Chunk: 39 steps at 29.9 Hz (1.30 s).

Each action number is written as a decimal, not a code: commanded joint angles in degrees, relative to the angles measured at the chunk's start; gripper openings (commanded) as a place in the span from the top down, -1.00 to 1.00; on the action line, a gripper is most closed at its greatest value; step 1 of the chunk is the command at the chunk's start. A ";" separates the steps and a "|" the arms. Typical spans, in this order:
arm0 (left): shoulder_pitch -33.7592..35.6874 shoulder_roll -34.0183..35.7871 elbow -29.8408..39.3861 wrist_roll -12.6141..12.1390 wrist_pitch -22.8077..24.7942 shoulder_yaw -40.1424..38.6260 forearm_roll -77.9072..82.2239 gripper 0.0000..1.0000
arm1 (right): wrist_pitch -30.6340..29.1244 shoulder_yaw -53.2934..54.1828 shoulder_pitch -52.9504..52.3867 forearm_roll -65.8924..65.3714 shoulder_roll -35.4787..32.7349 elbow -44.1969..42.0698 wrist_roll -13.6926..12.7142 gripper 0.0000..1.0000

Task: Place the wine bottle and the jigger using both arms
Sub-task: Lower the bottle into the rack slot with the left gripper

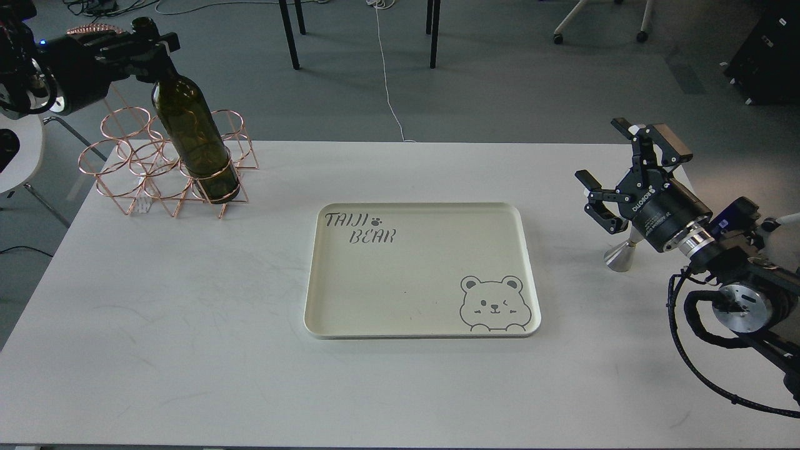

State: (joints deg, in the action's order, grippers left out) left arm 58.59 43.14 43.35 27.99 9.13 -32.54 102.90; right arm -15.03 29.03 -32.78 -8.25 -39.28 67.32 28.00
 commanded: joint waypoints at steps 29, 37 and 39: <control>-2.16 -1.13 -1.77 0.01 -0.26 0.46 -1.30 -0.54 | 0.00 -0.03 0.26 -0.01 0.00 0.09 0.00 -0.98; -3.03 0.36 -0.81 0.01 0.01 0.54 -4.55 -0.94 | 0.00 0.06 0.26 -0.01 0.00 0.18 0.00 -0.98; -4.61 2.03 0.24 0.01 0.18 0.81 -4.64 -0.95 | 0.00 0.15 0.26 0.08 0.00 0.18 0.00 -0.98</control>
State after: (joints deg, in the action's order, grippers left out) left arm 55.67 43.34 42.41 28.00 9.08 -31.98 98.48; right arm -15.03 29.06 -32.52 -8.25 -39.29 67.50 28.00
